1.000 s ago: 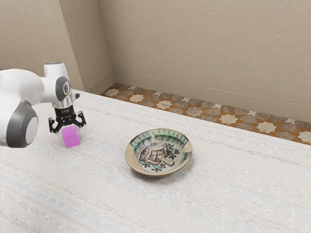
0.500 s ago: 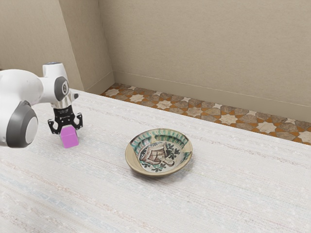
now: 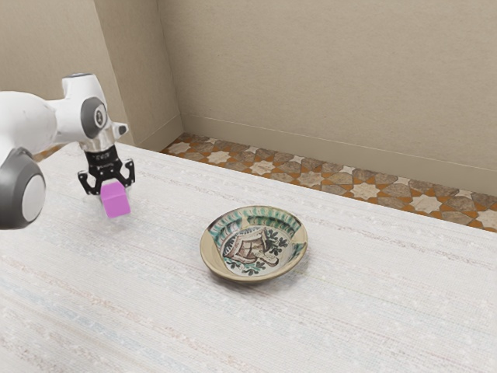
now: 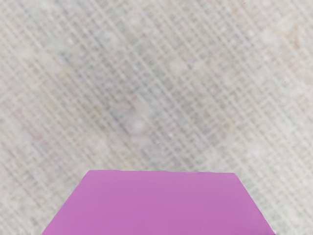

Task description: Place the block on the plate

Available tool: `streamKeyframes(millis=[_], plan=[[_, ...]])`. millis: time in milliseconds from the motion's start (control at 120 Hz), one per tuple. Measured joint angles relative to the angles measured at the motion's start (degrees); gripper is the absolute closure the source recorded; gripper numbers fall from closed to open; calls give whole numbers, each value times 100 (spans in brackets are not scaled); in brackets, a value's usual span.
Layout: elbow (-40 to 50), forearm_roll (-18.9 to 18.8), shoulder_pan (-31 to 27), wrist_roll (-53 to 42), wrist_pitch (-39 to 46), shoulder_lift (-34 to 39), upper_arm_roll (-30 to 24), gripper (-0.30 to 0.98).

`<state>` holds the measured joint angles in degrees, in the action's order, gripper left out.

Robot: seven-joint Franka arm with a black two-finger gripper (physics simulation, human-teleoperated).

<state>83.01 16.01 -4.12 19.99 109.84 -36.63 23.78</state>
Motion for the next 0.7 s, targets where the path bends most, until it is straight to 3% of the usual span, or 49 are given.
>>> streamKeyframes(millis=[333, 492, 700], plan=[[493, 100, 1183, 145, 15, 477, 69, 29], [478, 255, 2109, 227, -36, 494, 674, 29], [472, 329, 2899, 342, -101, 577, 816, 29]])
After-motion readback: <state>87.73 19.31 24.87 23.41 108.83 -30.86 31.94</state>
